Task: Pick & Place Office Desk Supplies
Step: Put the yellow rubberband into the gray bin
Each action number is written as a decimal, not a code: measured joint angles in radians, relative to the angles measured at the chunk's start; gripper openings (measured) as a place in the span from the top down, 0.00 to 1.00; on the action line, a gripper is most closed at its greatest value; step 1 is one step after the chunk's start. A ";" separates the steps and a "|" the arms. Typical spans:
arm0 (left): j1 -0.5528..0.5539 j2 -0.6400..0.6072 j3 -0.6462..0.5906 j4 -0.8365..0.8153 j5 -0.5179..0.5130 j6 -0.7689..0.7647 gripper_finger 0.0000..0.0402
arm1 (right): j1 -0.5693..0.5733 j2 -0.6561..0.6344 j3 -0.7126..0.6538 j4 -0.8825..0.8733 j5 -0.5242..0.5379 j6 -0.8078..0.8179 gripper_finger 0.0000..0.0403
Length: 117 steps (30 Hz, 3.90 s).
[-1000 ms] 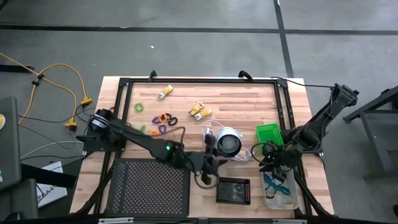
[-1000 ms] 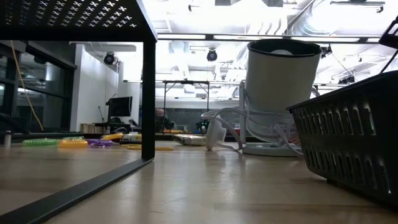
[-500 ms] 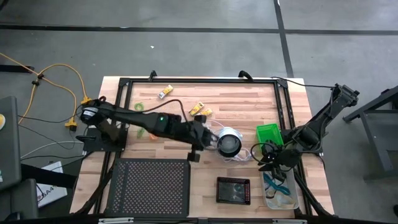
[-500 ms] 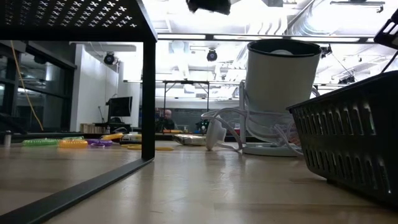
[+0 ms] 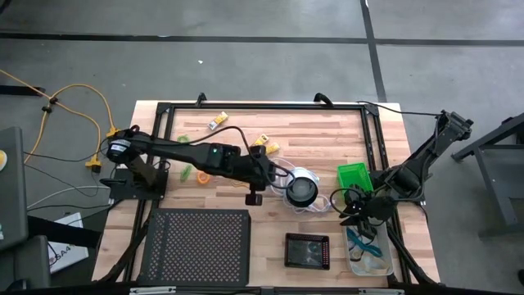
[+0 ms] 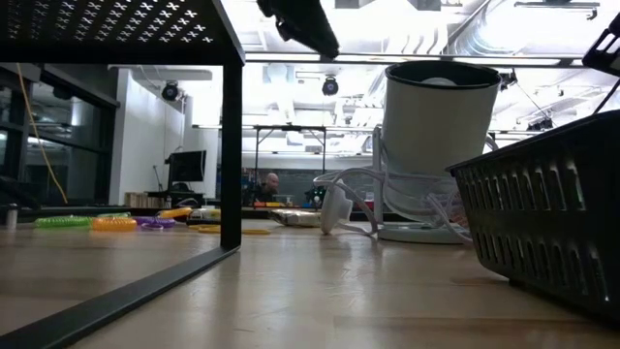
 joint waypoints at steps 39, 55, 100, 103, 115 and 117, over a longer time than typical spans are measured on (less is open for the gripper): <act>0.250 0.046 -0.280 -0.072 0.026 -0.181 0.74 | 0.000 0.001 0.000 0.014 0.000 0.000 0.72; 0.240 0.103 -0.289 -0.136 0.024 -0.132 0.74 | 0.000 0.000 0.000 0.017 0.000 0.000 0.72; 0.448 0.217 -0.417 0.040 0.731 -0.054 0.74 | 0.000 0.000 0.000 0.024 0.000 0.000 0.72; 0.448 0.217 -0.417 0.039 0.743 -0.055 0.74 | 0.000 0.000 0.000 0.025 0.000 0.000 0.72; 0.419 0.221 -0.416 0.045 0.754 -0.087 0.74 | 0.000 0.000 0.000 0.026 0.000 0.000 0.72; 0.412 0.222 -0.416 0.046 0.754 -0.088 0.74 | 0.000 0.000 0.000 0.026 0.000 0.000 0.72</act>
